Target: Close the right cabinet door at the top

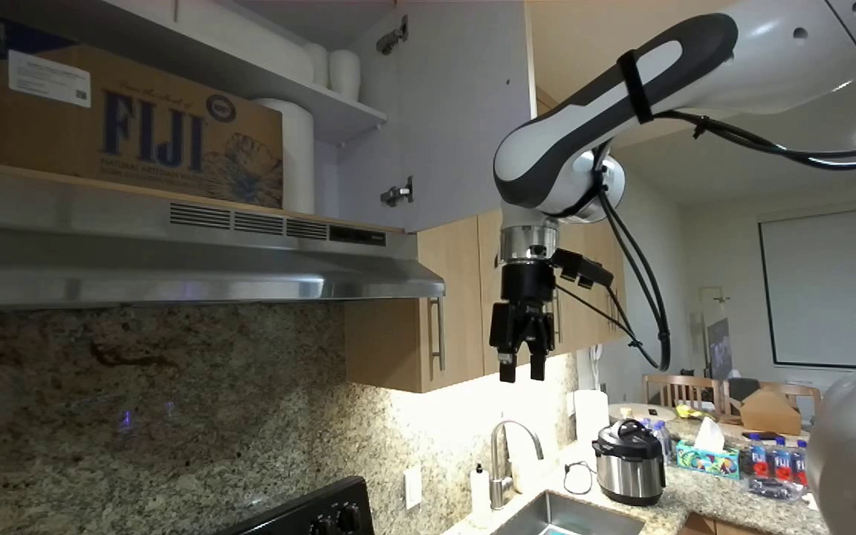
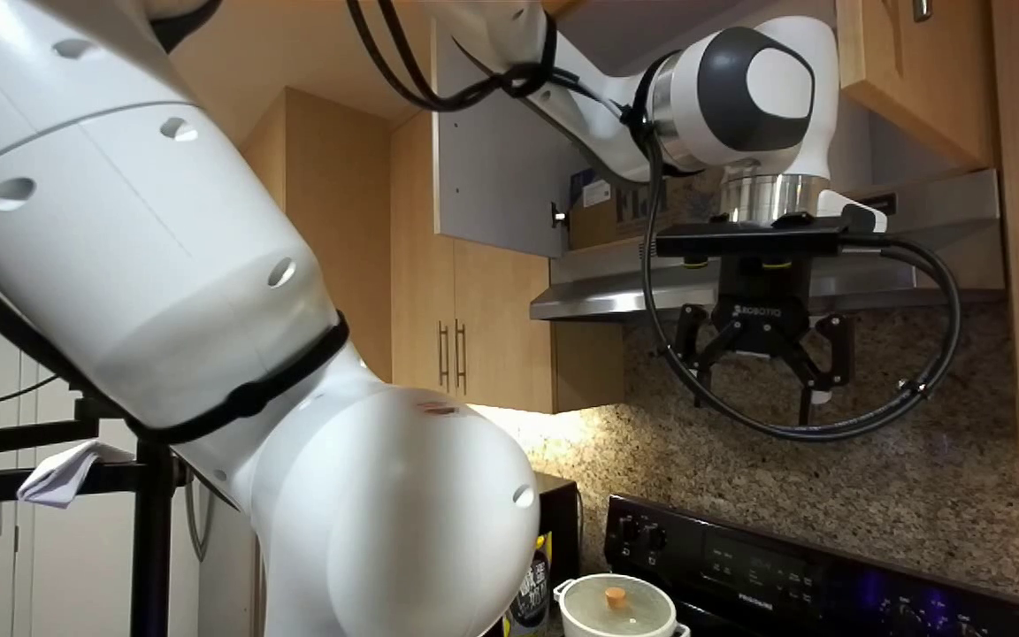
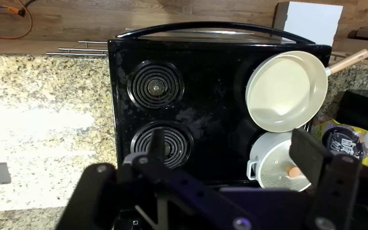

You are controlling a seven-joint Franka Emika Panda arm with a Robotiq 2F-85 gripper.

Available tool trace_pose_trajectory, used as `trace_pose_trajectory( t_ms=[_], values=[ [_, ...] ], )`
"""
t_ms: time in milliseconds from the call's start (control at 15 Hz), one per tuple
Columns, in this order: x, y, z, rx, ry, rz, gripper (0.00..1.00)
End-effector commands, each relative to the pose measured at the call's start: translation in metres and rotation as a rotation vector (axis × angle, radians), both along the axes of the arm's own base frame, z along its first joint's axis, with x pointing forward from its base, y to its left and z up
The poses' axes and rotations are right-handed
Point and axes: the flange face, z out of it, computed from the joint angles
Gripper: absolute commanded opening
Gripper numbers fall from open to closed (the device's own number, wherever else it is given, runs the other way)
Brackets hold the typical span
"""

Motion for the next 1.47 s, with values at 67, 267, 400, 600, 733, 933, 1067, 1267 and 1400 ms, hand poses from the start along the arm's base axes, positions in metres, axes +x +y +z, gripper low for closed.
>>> trace_pose_trajectory(
  t_ms=[67,267,400,600,733,933,1067,1267,1400],
  values=[
    [0.000,0.000,0.001,0.000,0.001,0.000,1.00],
    [0.000,0.000,0.001,0.000,0.001,0.000,1.00],
    [0.000,0.009,0.004,-0.025,0.002,0.004,1.00],
    [-0.004,0.024,0.010,-0.034,-0.015,0.037,1.00],
    [-0.007,0.035,0.017,-0.057,-0.028,0.074,1.00],
    [-0.011,0.054,0.034,-0.114,-0.061,0.110,1.00],
    [-0.014,0.070,0.049,-0.152,-0.083,0.144,1.00],
    [-0.021,0.091,0.074,-0.209,-0.126,0.201,1.00],
    [-0.028,0.104,0.093,-0.247,-0.149,0.230,1.00]
  ],
)
